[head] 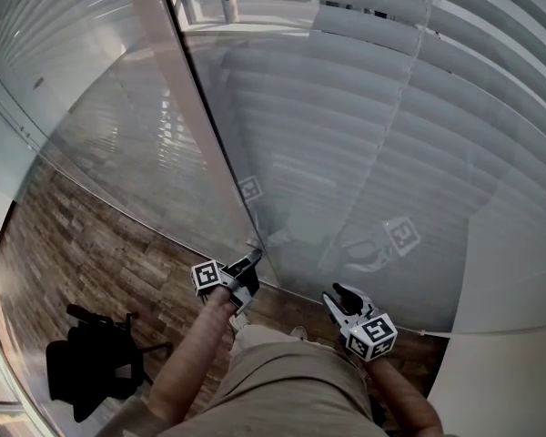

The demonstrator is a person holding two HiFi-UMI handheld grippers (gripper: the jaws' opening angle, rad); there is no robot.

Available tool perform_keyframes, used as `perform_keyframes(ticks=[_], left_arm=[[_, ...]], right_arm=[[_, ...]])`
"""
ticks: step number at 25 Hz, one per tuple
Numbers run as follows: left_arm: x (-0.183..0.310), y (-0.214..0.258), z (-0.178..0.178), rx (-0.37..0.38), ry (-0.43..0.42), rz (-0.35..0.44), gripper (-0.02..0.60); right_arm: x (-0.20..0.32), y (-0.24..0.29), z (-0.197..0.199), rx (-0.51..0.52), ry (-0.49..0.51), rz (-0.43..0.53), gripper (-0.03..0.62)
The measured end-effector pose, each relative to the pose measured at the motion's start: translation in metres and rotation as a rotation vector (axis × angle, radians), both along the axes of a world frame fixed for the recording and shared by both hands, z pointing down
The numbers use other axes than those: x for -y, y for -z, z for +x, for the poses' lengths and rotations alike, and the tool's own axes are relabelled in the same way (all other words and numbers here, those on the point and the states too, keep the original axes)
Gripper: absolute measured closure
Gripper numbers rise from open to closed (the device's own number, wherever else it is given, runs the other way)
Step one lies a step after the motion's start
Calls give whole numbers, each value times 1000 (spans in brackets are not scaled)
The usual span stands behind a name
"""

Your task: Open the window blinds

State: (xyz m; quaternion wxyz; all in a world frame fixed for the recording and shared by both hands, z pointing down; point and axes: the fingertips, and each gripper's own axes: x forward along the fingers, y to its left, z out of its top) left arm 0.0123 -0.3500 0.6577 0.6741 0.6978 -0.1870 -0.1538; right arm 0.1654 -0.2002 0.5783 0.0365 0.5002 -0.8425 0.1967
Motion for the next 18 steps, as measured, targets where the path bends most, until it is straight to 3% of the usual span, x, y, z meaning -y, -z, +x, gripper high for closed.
perform_keyframes(ticks=[9, 14, 16, 18], left_arm=[[-1, -6, -4, -186, 56, -157, 446], [1, -6, -3, -261, 87, -181, 446], [1, -5, -2, -246, 84, -151, 446], [2, -4, -3, -141, 80, -57, 444]], right_arm=[[1, 1, -5, -5, 13, 2, 457], [4, 1, -4, -4, 17, 3, 457], [3, 0, -4, -5, 16, 0, 457], [2, -1, -4, -6, 15, -3, 457]])
